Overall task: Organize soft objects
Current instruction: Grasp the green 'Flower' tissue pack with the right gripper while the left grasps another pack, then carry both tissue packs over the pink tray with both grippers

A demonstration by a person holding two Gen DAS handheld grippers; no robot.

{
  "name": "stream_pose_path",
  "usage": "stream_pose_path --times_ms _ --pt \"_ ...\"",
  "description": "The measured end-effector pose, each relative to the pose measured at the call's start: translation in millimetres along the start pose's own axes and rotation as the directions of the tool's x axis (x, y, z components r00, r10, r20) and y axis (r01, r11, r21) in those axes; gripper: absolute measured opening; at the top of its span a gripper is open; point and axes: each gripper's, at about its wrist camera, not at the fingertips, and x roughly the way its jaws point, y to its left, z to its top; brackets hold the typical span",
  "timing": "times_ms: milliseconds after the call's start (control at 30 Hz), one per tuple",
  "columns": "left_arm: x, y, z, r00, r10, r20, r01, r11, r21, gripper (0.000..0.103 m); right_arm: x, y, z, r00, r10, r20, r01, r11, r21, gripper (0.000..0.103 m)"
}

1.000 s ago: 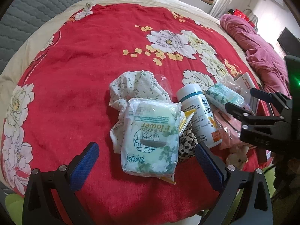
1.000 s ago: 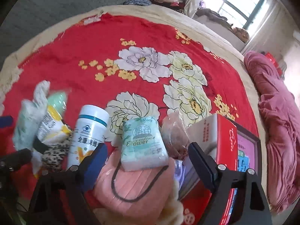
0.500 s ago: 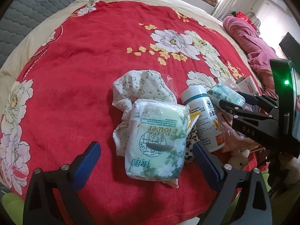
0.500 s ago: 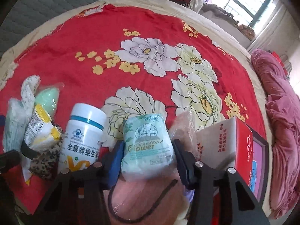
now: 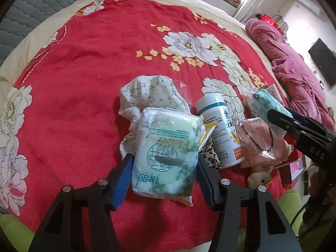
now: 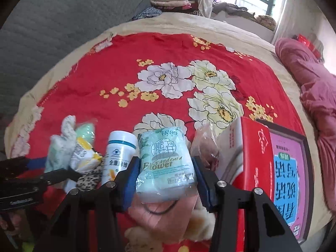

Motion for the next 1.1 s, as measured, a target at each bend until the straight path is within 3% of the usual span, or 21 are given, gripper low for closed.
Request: stream_pose_path --times_ms 600,1100 --pt "-40 -10 -5 0.998 -0.026 0.061 0.025 1.000 0.017 0.055 -32 -1 -14 0.998 0.015 0.063 -0.018 0.999 0.048 0.050" --pt "-71 -68 1 0.991 -0.080 0.106 0.067 0.990 0.125 0.055 -83 -29 -22 0.987 0.023 0.159 -0.042 0.992 0.121 0.050"
